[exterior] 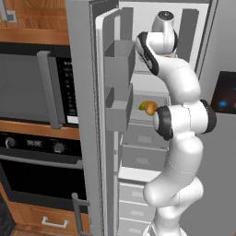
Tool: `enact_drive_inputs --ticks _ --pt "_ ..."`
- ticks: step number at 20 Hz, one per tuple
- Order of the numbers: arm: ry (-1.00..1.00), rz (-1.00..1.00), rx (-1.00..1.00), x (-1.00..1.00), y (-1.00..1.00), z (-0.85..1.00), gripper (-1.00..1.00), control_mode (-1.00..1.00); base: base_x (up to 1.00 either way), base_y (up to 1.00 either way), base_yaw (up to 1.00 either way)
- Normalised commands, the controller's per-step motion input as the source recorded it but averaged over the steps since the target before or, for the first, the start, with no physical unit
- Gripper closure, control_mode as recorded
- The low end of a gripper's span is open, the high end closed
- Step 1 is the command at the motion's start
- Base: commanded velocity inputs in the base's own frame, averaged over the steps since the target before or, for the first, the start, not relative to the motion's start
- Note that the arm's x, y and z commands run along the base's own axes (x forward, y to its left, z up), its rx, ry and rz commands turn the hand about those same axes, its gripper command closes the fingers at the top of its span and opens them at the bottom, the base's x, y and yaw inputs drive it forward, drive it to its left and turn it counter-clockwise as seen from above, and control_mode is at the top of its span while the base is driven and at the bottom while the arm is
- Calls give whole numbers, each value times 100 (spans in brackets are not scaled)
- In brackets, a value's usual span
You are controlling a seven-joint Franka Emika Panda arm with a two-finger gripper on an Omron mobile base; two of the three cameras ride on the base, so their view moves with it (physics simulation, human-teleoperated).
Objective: Take the tangerine and sweet potato from the highest rack and move them to the second highest rack where the mango and potato are located, to maximize freezer space. Close the freezer door after rearranging.
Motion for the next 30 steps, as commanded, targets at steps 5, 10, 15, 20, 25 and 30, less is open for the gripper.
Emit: enact_drive_inputs --ticks 5,10,15,20,25,30 --pt "0 0 -3 0 -1 -49 100 -100 0 0 0" --pt "6 0 -1 5 5 -37 100 -100 0 0 0" --pt "3 0 -11 -29 18 -30 100 -100 0 0 0" --pt "-7 0 -11 -64 35 -49 100 -100 0 0 0" --pt "0 0 0 -96 20 -21 100 -100 0 0 0" --pt "0 3 -1 -91 14 -35 100 -100 0 0 0"
